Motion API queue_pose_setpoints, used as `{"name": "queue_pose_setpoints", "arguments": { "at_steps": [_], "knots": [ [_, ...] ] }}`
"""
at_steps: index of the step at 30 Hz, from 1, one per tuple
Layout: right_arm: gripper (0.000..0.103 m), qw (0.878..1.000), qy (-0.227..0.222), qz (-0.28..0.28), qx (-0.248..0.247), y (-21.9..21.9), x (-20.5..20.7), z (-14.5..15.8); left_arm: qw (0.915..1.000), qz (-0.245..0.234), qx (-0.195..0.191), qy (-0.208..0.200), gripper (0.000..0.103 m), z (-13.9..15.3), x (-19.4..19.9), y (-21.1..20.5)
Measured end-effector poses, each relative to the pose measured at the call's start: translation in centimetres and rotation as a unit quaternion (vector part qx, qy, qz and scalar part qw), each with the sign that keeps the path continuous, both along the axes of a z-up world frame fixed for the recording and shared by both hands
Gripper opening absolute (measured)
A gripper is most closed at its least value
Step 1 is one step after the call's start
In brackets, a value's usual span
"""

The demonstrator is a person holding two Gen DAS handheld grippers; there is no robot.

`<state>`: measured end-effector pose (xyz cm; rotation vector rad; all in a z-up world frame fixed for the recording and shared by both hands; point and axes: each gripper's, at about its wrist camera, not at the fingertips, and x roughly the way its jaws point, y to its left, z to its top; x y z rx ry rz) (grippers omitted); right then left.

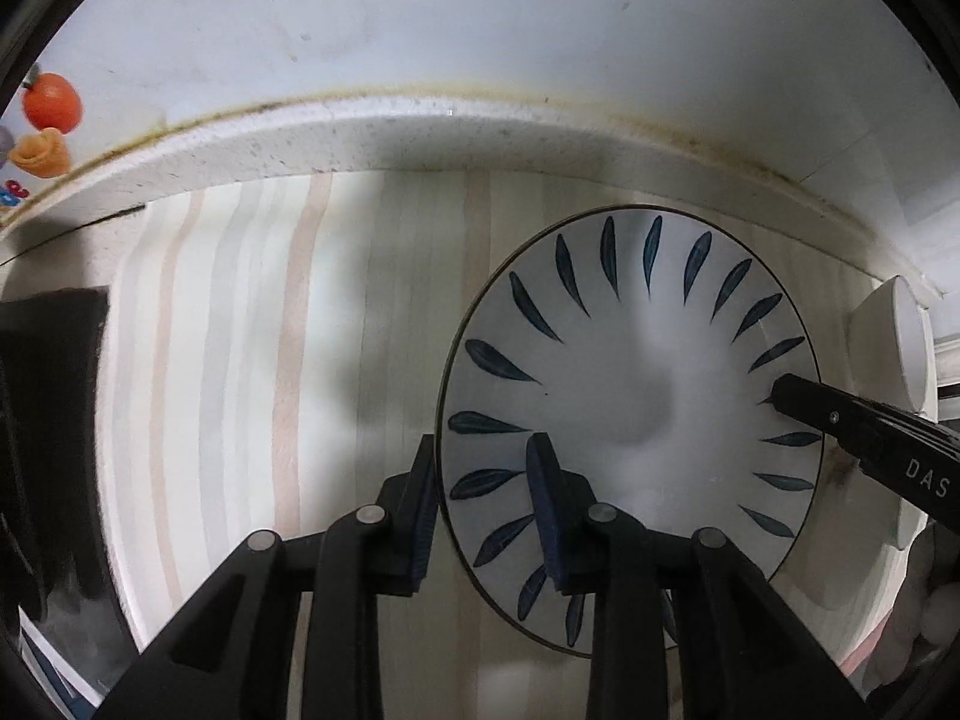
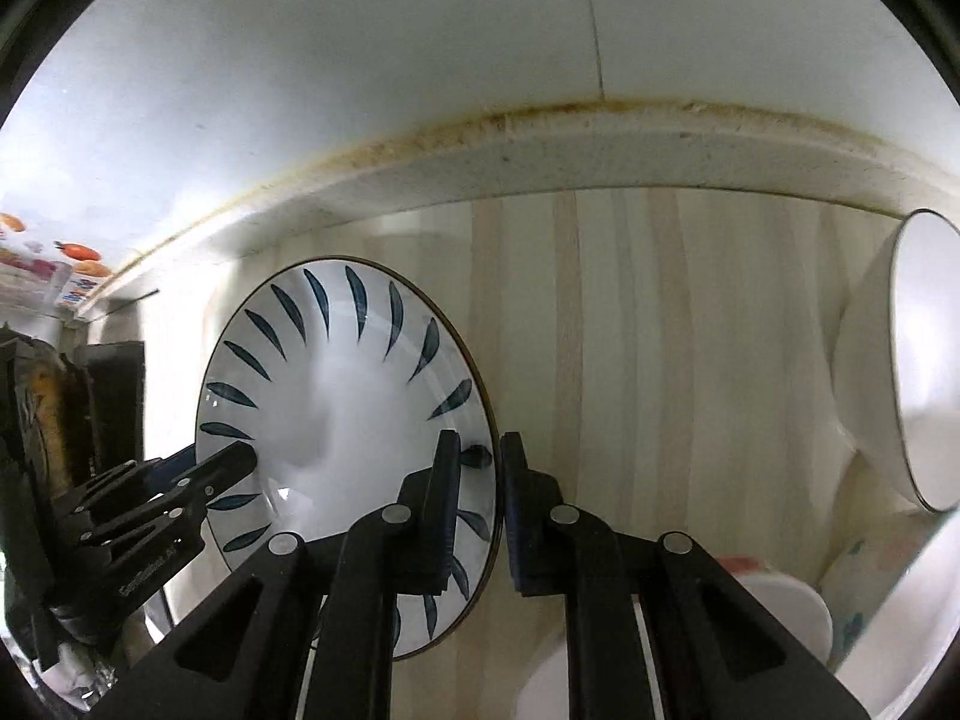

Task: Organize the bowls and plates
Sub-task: 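Grip the blue-striped plate rim with both tools and lift it, then carry the blue-striped plate onto the plate stack and open both tools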

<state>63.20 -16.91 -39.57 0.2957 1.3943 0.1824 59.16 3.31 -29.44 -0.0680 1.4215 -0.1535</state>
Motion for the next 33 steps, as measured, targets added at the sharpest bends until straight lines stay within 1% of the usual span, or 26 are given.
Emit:
{"name": "queue_pose_setpoints", "arguments": {
  "at_steps": [5, 10, 16, 19, 24, 29, 33],
  "knots": [
    [0.015, 1.000, -0.016, 0.008, 0.011, -0.5, -1.9, 3.0, 0.9998, -0.004, 0.002, -0.021, 0.026, 3.7, -1.4, -0.1],
    [0.015, 0.999, -0.031, 0.012, 0.024, -2.4, -5.1, 6.5, 0.9991, -0.010, 0.003, -0.041, 0.026, 7.7, -4.7, -0.5],
    [0.015, 0.998, -0.044, 0.020, 0.032, -4.2, -10.6, 9.6, 0.9982, -0.009, 0.003, -0.059, 0.026, 10.2, -9.5, -2.4],
    [0.015, 0.998, -0.046, 0.024, 0.039, -5.6, -14.0, 10.6, 0.9980, -0.011, 0.005, -0.063, 0.026, 10.4, -12.5, -3.0],
    [0.015, 0.997, -0.047, 0.026, 0.048, -6.9, -19.3, 11.4, 0.9978, -0.020, 0.013, -0.062, 0.026, 9.8, -17.7, -4.0],
    [0.015, 0.997, -0.035, 0.030, 0.055, -8.0, -23.9, 10.3, 0.9984, -0.026, 0.015, -0.048, 0.026, 8.1, -21.2, -4.6],
    [0.015, 0.998, -0.018, 0.033, 0.054, -8.2, -26.1, 8.3, 0.9986, -0.035, 0.024, -0.033, 0.026, 6.6, -22.9, -5.5]
  ]
}}
